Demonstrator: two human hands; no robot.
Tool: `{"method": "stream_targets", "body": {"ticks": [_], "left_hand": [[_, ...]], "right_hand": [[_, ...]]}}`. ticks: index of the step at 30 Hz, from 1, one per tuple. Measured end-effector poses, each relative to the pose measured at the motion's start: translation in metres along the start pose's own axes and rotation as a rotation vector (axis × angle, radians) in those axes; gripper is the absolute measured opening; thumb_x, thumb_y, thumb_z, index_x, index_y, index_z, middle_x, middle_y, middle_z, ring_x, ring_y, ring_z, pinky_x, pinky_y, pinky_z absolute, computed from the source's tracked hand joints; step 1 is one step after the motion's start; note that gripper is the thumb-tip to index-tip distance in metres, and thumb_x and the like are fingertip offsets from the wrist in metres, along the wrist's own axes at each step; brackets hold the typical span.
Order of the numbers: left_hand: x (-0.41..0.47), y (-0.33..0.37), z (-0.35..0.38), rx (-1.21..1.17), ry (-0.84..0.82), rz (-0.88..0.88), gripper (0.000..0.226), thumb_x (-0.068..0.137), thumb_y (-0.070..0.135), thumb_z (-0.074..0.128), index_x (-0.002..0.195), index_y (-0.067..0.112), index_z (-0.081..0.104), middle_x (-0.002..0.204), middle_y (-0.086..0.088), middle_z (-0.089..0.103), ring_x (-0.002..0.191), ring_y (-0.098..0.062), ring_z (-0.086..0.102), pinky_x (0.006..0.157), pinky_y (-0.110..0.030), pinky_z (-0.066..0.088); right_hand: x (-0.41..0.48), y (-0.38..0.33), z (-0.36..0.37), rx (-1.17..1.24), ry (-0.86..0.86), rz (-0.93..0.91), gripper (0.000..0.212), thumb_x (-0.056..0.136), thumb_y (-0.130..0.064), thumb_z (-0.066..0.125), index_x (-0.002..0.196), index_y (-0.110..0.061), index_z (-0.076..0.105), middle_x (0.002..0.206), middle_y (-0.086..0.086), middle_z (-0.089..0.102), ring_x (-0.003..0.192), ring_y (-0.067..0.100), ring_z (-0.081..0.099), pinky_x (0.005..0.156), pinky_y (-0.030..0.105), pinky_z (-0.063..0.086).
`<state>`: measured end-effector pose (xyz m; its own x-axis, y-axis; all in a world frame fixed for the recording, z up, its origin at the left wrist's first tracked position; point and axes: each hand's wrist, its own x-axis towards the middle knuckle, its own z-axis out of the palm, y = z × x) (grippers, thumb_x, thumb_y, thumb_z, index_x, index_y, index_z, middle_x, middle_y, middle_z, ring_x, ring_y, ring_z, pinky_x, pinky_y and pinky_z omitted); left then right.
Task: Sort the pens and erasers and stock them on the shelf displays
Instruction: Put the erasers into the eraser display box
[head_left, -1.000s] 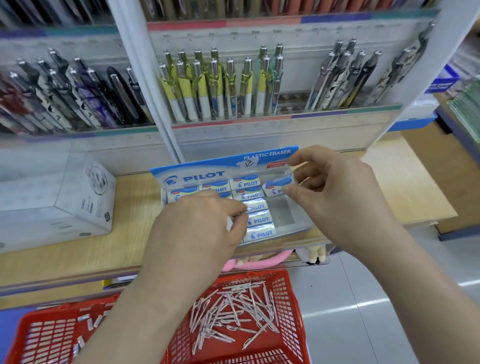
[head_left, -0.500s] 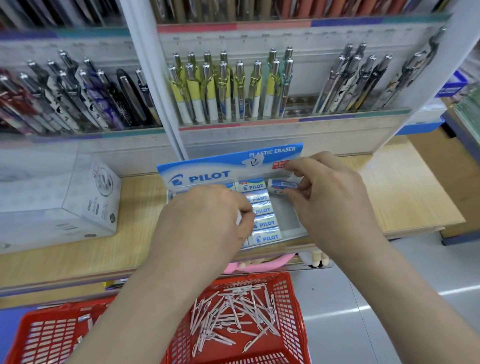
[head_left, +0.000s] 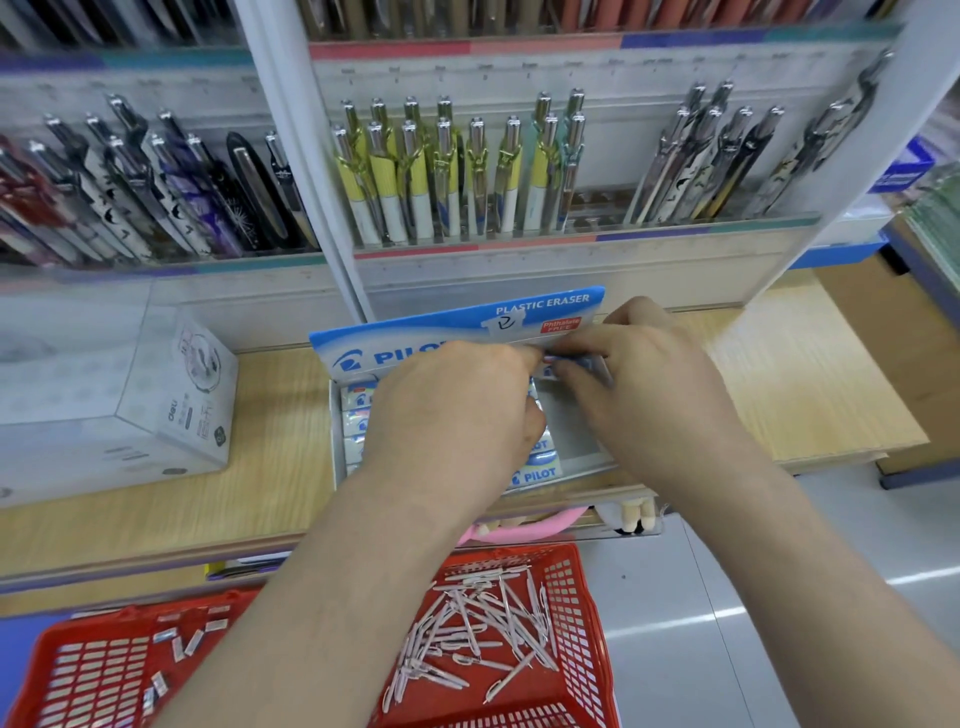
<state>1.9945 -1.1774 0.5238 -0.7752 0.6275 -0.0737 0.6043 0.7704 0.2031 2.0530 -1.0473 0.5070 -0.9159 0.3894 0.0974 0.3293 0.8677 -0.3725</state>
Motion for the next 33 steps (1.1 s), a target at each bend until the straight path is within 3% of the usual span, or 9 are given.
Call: {"method": "stream_targets", "body": {"ticks": [4,10,14,17,21,25,27,30,33], "left_hand": [[-0.001,0.0,0.001,0.005,0.012,-0.001,0.038,0.089,0.036,0.047,0.127,0.04,0.049,0.094,0.002,0.065,0.094,-0.023,0.059,0.065,-0.031,0.037],[-0.012,-0.009,0.002,-0.032,0.019,0.023,0.043,0.089,0.039,0.046,0.131,0.046,0.045,0.102,0.003,0.066,0.1,-0.02,0.058,0.076,-0.034,0.047],[-0.018,-0.014,0.001,-0.007,0.006,0.026,0.042,0.091,0.043,0.042,0.132,0.051,0.04,0.112,0.007,0.063,0.105,-0.017,0.056,0.081,-0.034,0.047],[-0.018,-0.014,0.0,-0.011,0.004,0.023,0.043,0.091,0.043,0.042,0.133,0.052,0.039,0.114,0.008,0.063,0.106,-0.016,0.056,0.08,-0.033,0.046],[-0.019,-0.013,-0.001,-0.018,0.006,0.037,0.044,0.092,0.043,0.041,0.134,0.055,0.034,0.109,0.009,0.063,0.104,-0.014,0.055,0.077,-0.032,0.045],[-0.016,-0.012,-0.004,-0.064,0.004,0.018,0.044,0.091,0.041,0.045,0.131,0.056,0.038,0.079,0.007,0.055,0.095,-0.014,0.056,0.075,-0.031,0.045],[-0.016,-0.012,-0.005,-0.102,0.011,0.013,0.041,0.09,0.042,0.047,0.129,0.053,0.043,0.083,0.008,0.061,0.092,-0.013,0.056,0.076,-0.032,0.047],[-0.022,-0.013,-0.008,-0.461,0.034,-0.07,0.023,0.086,0.047,0.057,0.108,0.043,0.063,0.067,0.012,0.064,0.067,-0.01,0.056,0.064,-0.029,0.047],[-0.028,-0.006,-0.016,-1.299,0.019,-0.293,0.016,0.079,0.039,0.066,0.088,0.027,0.071,0.059,0.006,0.063,0.054,-0.011,0.061,0.045,-0.024,0.045]], "right_hand": [[0.003,0.005,-0.01,0.038,-0.113,-0.018,0.033,0.079,-0.029,0.071,0.112,-0.027,0.067,0.089,-0.006,0.044,0.081,0.012,0.044,0.069,0.02,0.029],[-0.002,0.0,-0.009,-0.019,-0.003,-0.056,0.015,0.08,-0.027,0.071,0.095,-0.023,0.069,0.079,0.0,0.061,0.08,0.027,0.058,0.065,0.032,0.039],[-0.01,-0.008,-0.008,0.037,0.04,0.004,0.029,0.082,-0.025,0.067,0.08,-0.021,0.038,0.07,-0.003,0.056,0.072,0.027,0.054,0.06,0.035,0.039],[-0.008,-0.01,-0.007,0.006,0.023,0.05,0.033,0.083,-0.029,0.066,0.076,-0.023,0.034,0.069,-0.005,0.053,0.07,0.026,0.051,0.058,0.035,0.038],[-0.005,-0.007,-0.006,0.125,-0.033,0.173,0.038,0.076,-0.033,0.07,0.061,-0.021,0.037,0.058,-0.005,0.047,0.061,0.019,0.047,0.051,0.033,0.033],[-0.006,-0.005,-0.004,0.279,-0.031,0.236,0.037,0.073,-0.036,0.072,0.061,-0.018,0.042,0.054,-0.005,0.047,0.055,0.013,0.045,0.051,0.032,0.035],[-0.006,-0.005,-0.005,0.321,-0.039,0.267,0.033,0.075,-0.034,0.07,0.062,-0.016,0.045,0.055,-0.004,0.049,0.054,0.013,0.046,0.052,0.032,0.036],[-0.011,-0.007,-0.013,0.319,0.029,0.283,0.03,0.078,-0.034,0.069,0.066,-0.015,0.049,0.058,-0.003,0.054,0.055,0.011,0.048,0.053,0.03,0.038],[-0.023,-0.018,-0.032,0.679,0.061,0.269,0.023,0.081,-0.028,0.071,0.068,-0.015,0.056,0.058,-0.003,0.056,0.05,0.008,0.047,0.05,0.025,0.039]]}}
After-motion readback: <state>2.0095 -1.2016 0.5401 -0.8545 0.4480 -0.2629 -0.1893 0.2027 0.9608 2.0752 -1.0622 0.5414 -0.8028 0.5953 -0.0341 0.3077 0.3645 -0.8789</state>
